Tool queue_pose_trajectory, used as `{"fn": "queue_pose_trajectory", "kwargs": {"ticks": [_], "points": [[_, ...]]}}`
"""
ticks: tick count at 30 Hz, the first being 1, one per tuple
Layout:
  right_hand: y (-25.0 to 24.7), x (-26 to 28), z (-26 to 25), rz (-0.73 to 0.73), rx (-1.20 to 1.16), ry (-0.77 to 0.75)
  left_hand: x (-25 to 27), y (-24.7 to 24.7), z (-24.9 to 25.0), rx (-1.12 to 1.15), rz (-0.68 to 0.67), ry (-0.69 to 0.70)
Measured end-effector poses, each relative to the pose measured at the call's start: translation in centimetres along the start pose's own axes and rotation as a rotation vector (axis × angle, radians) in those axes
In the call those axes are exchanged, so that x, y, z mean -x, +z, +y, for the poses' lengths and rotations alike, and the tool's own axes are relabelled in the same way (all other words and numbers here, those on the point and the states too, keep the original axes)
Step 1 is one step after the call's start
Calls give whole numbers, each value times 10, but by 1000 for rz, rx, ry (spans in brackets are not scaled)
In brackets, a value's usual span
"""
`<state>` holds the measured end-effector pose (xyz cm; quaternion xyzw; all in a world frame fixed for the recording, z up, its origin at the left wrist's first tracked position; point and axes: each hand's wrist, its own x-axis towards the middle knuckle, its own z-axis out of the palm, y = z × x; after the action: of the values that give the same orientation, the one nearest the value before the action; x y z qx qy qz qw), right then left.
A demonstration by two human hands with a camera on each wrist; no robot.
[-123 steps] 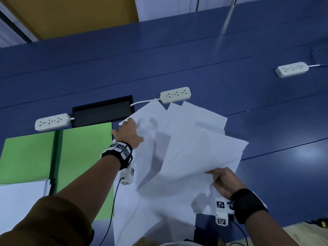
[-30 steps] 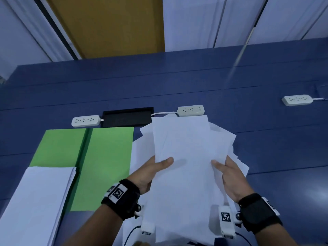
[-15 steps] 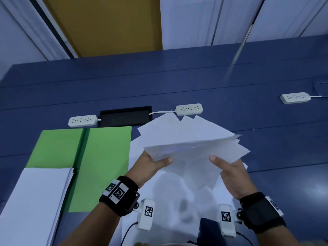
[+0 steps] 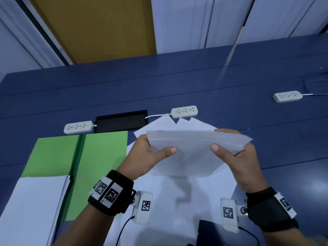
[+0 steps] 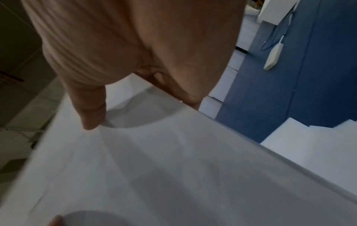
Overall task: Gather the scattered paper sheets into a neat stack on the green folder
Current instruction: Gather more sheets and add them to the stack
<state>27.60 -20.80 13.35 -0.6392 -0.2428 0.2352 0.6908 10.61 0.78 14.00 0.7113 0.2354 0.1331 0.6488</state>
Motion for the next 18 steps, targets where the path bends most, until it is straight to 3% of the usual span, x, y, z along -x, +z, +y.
{"fn": "queue_pose_trajectory", "kwargs": {"ticks": [6,13,18], "points": [[1,-4,28,-22,19,141,-1,12,-12,-21,18,-52],[-3,-2,-8,-12,-20,16,-3,7,13,52,11,34],[0,-3,58,-26,140,220,-10,7,-38,-37,42,-164]]}}
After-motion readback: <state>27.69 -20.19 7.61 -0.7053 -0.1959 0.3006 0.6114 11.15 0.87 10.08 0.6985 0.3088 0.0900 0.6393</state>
